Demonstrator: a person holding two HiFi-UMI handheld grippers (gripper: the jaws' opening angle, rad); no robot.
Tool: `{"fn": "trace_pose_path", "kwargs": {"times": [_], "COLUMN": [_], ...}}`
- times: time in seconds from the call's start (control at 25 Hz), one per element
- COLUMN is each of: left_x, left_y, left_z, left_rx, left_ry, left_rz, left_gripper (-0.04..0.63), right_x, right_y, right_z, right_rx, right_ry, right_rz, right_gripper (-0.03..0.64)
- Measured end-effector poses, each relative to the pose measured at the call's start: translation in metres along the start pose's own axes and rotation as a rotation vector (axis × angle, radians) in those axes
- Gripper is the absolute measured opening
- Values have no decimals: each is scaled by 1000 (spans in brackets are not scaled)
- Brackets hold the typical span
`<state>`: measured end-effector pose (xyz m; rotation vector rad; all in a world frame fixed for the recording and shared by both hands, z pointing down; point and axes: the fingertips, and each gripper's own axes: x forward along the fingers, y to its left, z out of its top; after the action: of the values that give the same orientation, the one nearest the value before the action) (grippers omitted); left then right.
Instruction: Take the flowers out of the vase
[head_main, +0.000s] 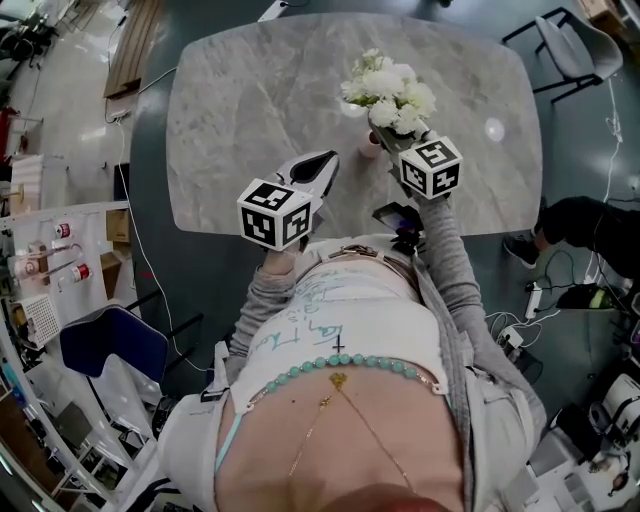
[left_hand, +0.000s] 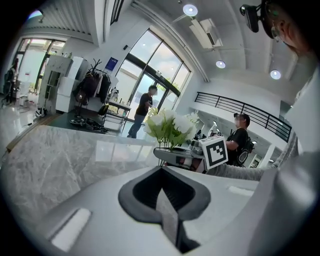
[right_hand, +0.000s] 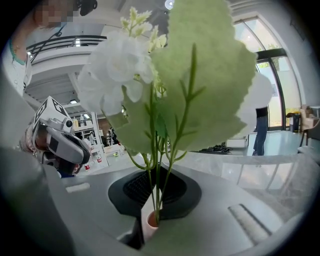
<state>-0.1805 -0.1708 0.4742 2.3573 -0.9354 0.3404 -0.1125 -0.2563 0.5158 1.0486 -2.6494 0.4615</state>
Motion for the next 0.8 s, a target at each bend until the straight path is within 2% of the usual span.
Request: {"fn": "trace_pose_path", "kwargs": {"times": [0.8], "left_x": [8], "left_y": [-13], "left_z": [-3], "left_rx": [24], "left_ry": [20], "left_rz": [-63], "left_gripper": [2], "right_x": [-13], "right_y": [16], "right_z": [35], "right_rx": [-74], "right_ry": [-53], "right_rz": [1], "right_gripper": [35]}}
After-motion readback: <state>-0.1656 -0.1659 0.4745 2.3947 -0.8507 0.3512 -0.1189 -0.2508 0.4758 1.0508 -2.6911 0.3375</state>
